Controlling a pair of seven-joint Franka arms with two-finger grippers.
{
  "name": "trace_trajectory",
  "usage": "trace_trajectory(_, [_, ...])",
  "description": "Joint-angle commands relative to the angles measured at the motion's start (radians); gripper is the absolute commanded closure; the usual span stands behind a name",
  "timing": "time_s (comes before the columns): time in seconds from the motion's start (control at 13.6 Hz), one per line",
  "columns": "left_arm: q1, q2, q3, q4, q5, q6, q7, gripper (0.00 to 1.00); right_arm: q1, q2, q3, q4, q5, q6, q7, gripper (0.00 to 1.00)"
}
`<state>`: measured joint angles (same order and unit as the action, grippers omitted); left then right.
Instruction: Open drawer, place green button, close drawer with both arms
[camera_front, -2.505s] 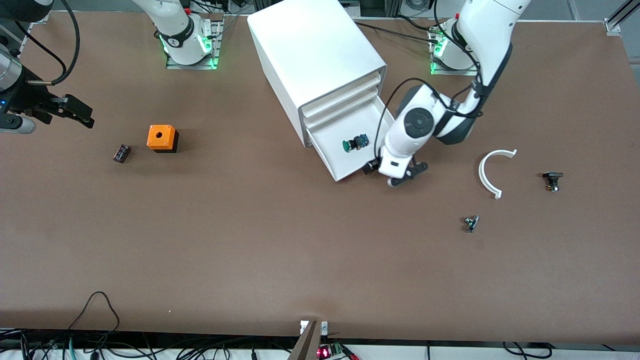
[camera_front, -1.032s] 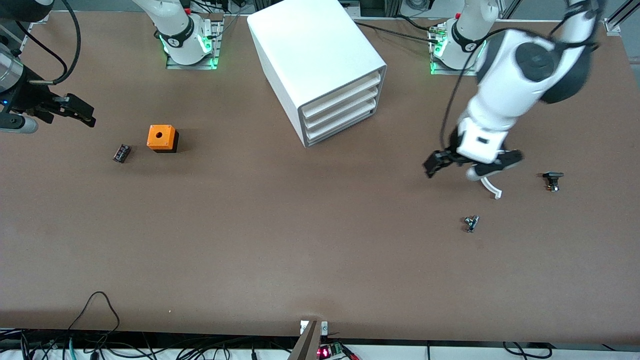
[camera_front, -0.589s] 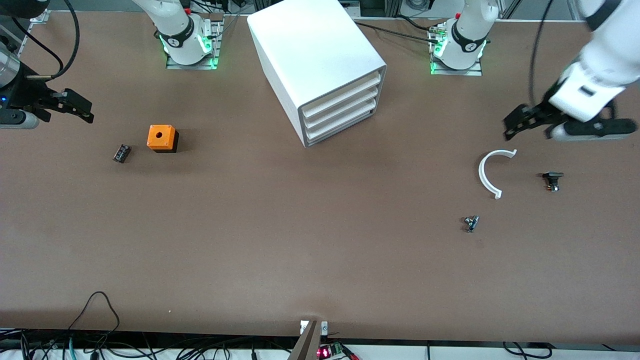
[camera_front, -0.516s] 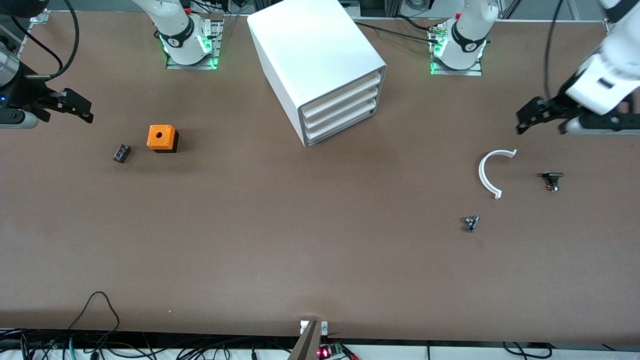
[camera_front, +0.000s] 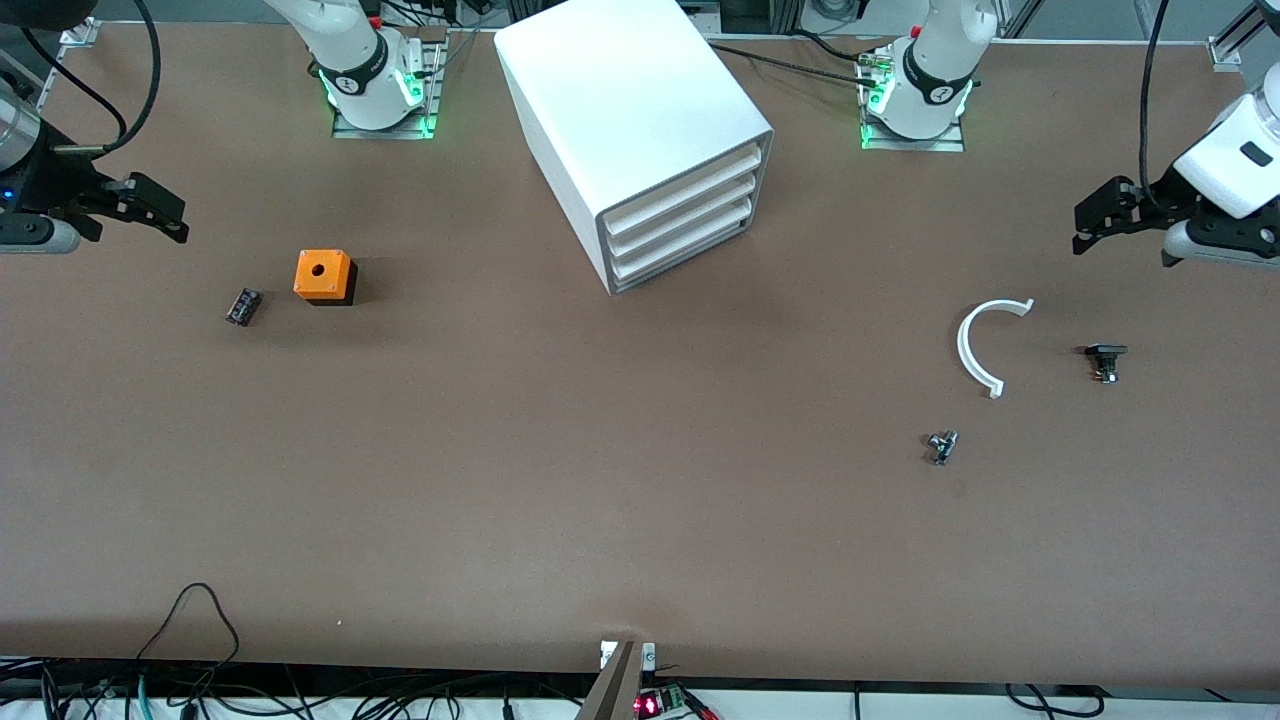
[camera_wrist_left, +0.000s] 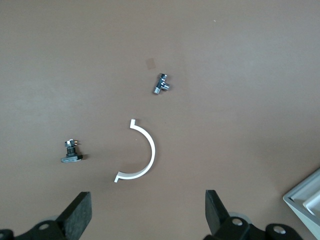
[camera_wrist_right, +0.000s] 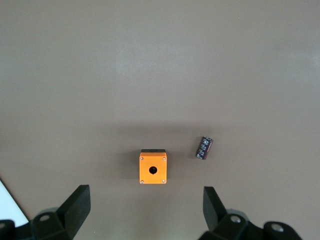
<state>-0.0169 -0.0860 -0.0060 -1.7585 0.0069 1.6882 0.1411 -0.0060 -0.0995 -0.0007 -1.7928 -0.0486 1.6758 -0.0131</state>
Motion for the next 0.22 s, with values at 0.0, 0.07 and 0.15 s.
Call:
trace_trajectory(0.0, [-0.006, 0.02, -0.011, 0.05, 0.025, -0.056, 0.009, 0.0, 0.001, -0.049, -0.001, -0.046, 0.007, 0.001, -0.007, 0.0])
trace_trajectory(0.07, [-0.005, 0.02, -0.009, 0.05, 0.025, -0.058, 0.009, 0.0, 0.001, -0.049, -0.001, -0.04, 0.006, -0.001, -0.019, 0.0])
trace_trajectory(0.15, [-0.005, 0.022, -0.009, 0.05, 0.025, -0.058, 0.009, 0.0, 0.001, -0.058, 0.002, -0.04, 0.001, -0.004, -0.021, 0.0])
